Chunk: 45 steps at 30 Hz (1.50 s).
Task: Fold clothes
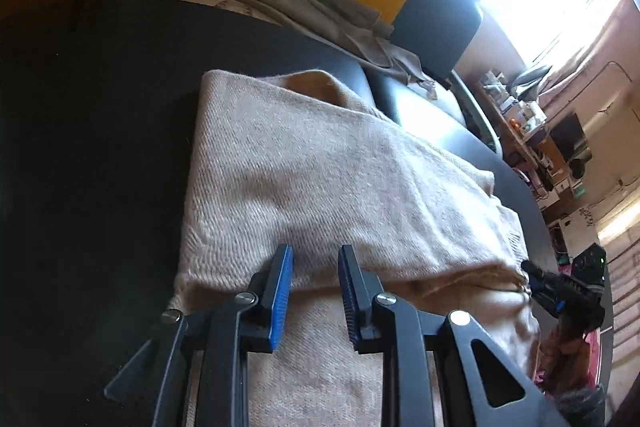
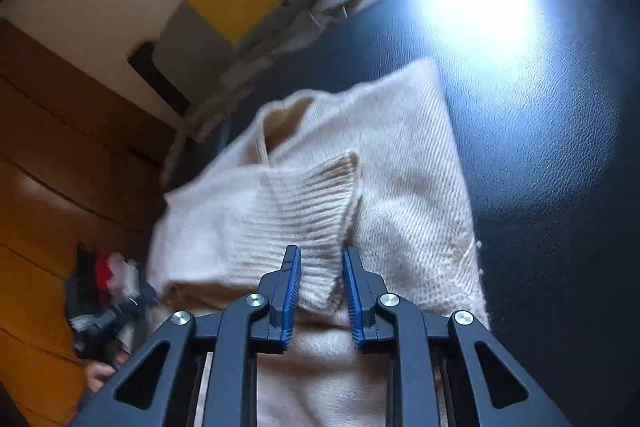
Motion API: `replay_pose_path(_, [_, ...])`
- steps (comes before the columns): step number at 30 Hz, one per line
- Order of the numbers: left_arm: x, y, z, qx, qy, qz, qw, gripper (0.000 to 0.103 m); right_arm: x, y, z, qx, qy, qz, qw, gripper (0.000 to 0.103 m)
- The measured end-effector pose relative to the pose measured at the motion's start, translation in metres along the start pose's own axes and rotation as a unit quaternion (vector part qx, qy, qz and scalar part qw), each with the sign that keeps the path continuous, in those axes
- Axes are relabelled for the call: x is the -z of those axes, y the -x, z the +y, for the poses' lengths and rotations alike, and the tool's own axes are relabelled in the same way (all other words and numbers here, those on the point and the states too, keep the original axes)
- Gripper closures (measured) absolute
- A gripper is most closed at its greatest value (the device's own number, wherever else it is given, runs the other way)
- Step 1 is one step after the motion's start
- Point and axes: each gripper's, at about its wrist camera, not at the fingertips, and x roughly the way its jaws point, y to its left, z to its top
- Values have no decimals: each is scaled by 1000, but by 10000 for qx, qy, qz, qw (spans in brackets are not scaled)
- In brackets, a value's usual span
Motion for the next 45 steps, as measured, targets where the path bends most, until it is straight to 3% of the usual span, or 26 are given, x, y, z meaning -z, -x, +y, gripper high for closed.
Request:
replay_pose_path(3, [-6, 11, -11, 194, -239, -183, 9994, 80, -14, 3, -5, -219, -183, -211, 9994, 52])
replay_pose_path(6, [-18, 9, -21, 67, -518, -249, 9983, 80, -31, -16, -4, -111, -188, -9, 9998, 52])
replay_pose_path(8, [-28, 4, -26, -38, -692, -269, 9972, 80, -40, -32, -2, 130, -70, 177, 9997, 59])
replay_pose_path(10, [-38, 0, -30, -143, -866, -290, 9957, 80, -46, -38, 11, 492, 331, 237, 9980, 88])
replay_pose_path(11, [-38, -2, -29, -179, -881, -258, 9956, 80, -49, -39, 21, 653, 601, 269, 9957, 96])
replay_pose_path(16, [-31, -9, -12, -333, -833, -28, 9960, 77, -58, -27, 61, 1586, 1793, -208, 9707, 96])
replay_pose_path(20, [-25, -15, 1, -455, -794, 155, 9957, 77, -47, -56, 45, 2090, 1984, 258, 9572, 95])
replay_pose_path(21, [-26, -13, 1, -463, -776, 176, 9958, 77, -44, -57, 43, 2116, 2000, 174, 9565, 95])
replay_pose_path(23, [-34, -4, -1, -387, -765, 63, 9963, 77, -46, -49, 42, 2067, 1850, 19, 9607, 84])
replay_pose_path(24, [-39, 1, -3, -347, -771, -66, 9964, 77, -45, -46, 52, 2003, 1975, -60, 9596, 68])
replay_pose_path(27, [-59, 9, -7, -302, -854, -356, 9953, 75, -44, -36, 79, 1807, 2346, -297, 9547, 55])
replay_pose_path(29, [-69, 0, -7, -404, -909, -293, 9946, 75, -44, -29, 98, 1674, 2590, -454, 9502, 43])
replay_pose_path(32, [-78, -20, -8, -640, -1023, -116, 9926, 75, -41, -22, 126, 1442, 2947, -635, 9425, 41])
replay_pose_path(35, [-78, -37, 0, -795, -1038, 51, 9914, 75, -21, -56, 147, 1038, 3170, -167, 9426, 41])
replay_pose_path(38, [-73, -46, 8, -774, -1092, 65, 9910, 70, 0, -87, 147, 1292, 3299, 217, 9349, 41])
replay_pose_path(40, [-69, -47, 14, -729, -1150, 6, 9907, 70, 11, -101, 133, 1447, 3154, 364, 9372, 38])
replay_pose_path(42, [-64, -48, 16, -737, -1271, -143, 9890, 70, 19, -96, 122, 1271, 3102, 37, 9421, 37])
replay_pose_path(45, [-65, -50, 15, -803, -1360, -200, 9873, 70, 20, -95, 118, 1286, 3097, -7, 9421, 35])
